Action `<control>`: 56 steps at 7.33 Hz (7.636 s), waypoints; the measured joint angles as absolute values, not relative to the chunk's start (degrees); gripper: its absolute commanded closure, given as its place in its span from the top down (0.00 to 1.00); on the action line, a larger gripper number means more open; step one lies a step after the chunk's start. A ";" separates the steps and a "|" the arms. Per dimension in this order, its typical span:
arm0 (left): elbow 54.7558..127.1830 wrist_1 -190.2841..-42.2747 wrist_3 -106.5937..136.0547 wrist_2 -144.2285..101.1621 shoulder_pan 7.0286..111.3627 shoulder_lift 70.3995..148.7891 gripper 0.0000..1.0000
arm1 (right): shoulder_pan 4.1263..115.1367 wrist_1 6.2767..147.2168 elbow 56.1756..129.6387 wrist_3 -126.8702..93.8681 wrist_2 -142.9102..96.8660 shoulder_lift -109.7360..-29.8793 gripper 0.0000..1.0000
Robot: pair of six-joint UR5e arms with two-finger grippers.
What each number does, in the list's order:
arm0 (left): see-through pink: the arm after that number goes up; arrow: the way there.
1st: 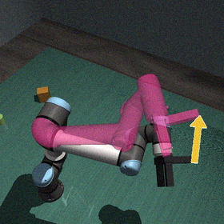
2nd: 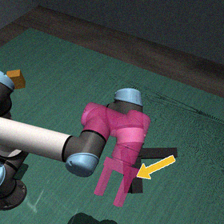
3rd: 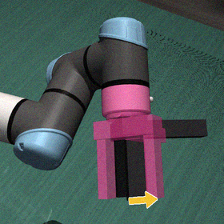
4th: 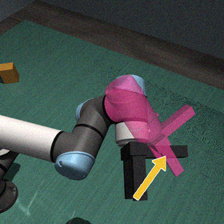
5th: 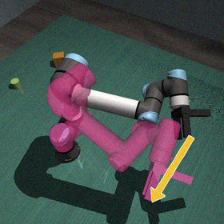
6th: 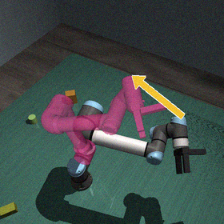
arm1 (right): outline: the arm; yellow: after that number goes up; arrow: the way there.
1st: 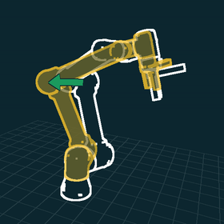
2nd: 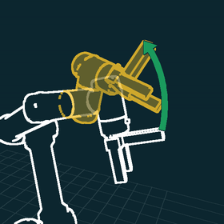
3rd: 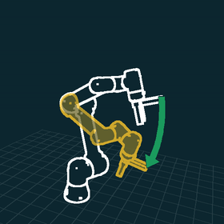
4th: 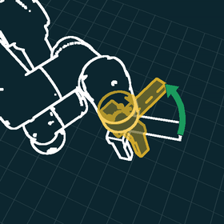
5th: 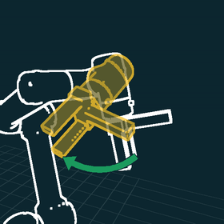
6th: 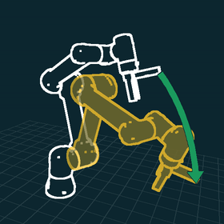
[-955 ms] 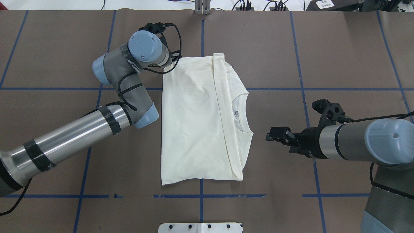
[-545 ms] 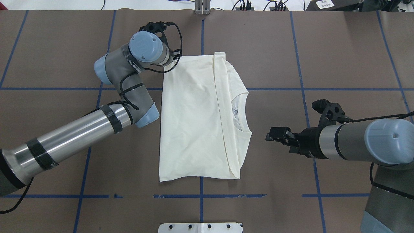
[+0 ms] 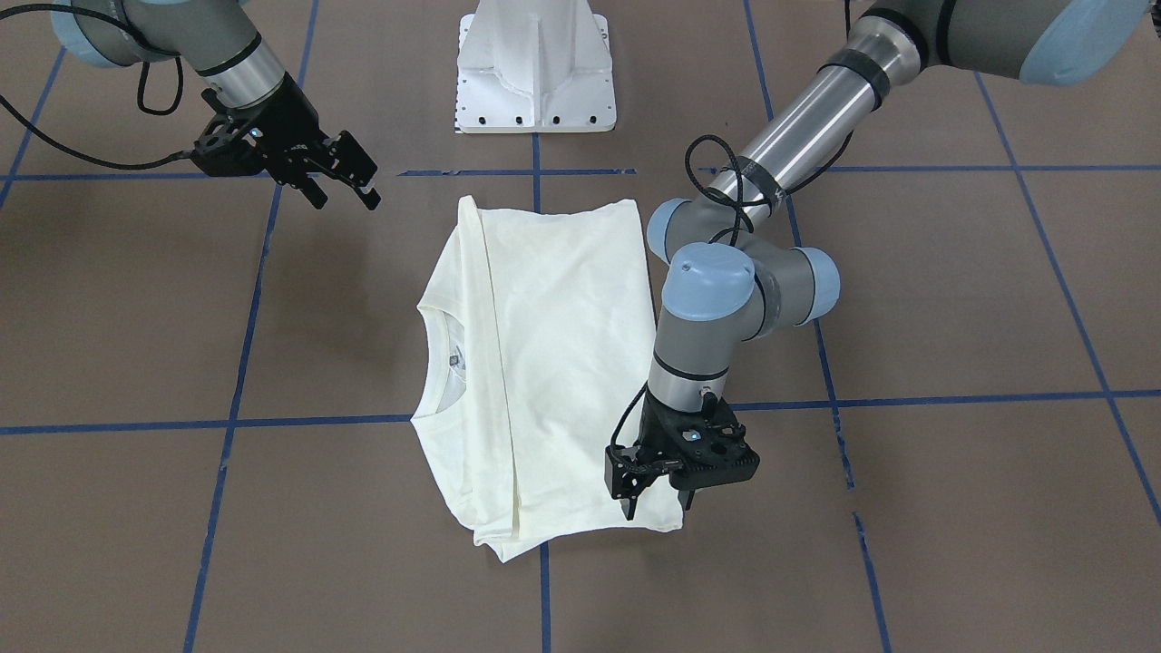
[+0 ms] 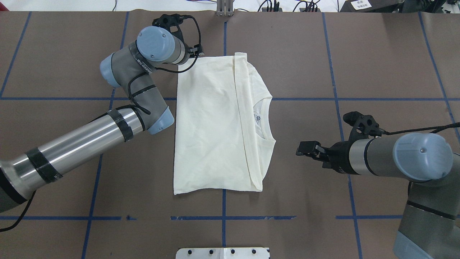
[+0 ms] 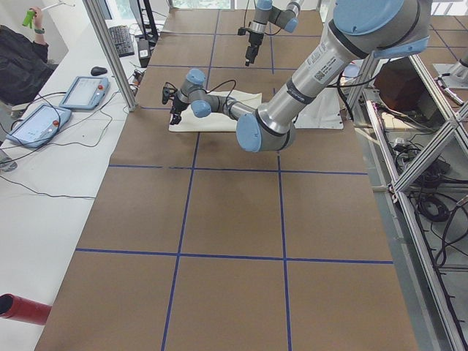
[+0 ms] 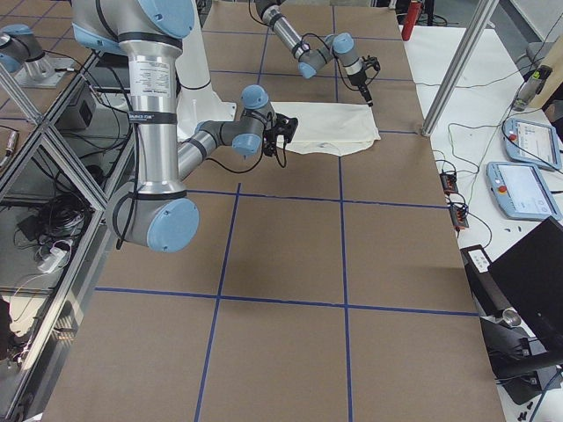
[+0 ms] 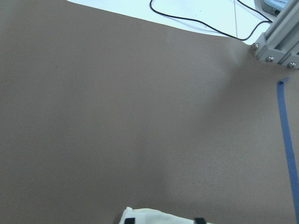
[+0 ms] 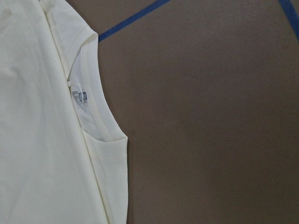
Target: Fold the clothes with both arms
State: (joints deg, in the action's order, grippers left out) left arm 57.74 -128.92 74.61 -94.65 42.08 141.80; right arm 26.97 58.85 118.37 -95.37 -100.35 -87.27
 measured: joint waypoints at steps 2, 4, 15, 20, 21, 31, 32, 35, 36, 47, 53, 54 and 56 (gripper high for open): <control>68.88 -118.90 73.27 -100.00 42.16 138.09 1.00 | 25.74 73.08 117.05 -91.26 -98.42 -78.21 1.00; 86.16 -107.71 69.80 -101.20 42.04 130.16 1.00 | 23.08 86.18 113.33 -85.17 -95.58 -67.65 1.00; 103.76 -102.25 69.76 -102.78 38.88 120.89 1.00 | 16.79 100.93 101.44 -58.56 -96.44 -56.54 1.00; 103.71 -102.47 69.97 -102.75 38.43 120.97 1.00 | 18.47 101.16 101.08 -58.61 -96.81 -57.23 1.00; 103.65 -102.48 70.25 -102.72 38.15 120.98 1.00 | 19.24 101.16 101.08 -58.57 -97.16 -57.35 1.00; 103.28 -102.76 74.74 -102.50 34.38 121.19 1.00 | 25.95 102.78 106.97 -55.79 -100.46 -60.49 1.00; 103.16 -103.05 74.56 -102.53 34.37 121.05 1.00 | 27.08 102.53 105.20 -55.07 -100.67 -58.70 1.00; 103.50 -105.18 79.40 -106.88 33.69 117.86 1.00 | 28.67 96.46 104.72 -56.93 -103.58 -57.71 1.00; 104.08 -107.83 88.07 -108.87 31.95 115.88 1.00 | 28.79 93.75 105.44 -59.16 -104.75 -58.27 1.00; 104.50 -101.59 116.97 -98.63 17.08 114.17 0.48 | 28.91 90.00 106.03 -63.90 -105.64 -59.39 1.00; 104.95 -99.34 116.67 -98.72 16.27 115.44 0.00 | 28.93 89.96 106.00 -63.91 -105.63 -60.16 1.00; 105.95 -98.23 115.70 -98.80 16.27 115.37 0.00 | 28.89 89.81 106.00 -64.60 -105.64 -60.24 1.00; 109.12 -94.85 112.58 -99.02 16.30 115.49 0.00 | 26.52 85.32 105.76 -73.80 -105.22 -61.75 1.00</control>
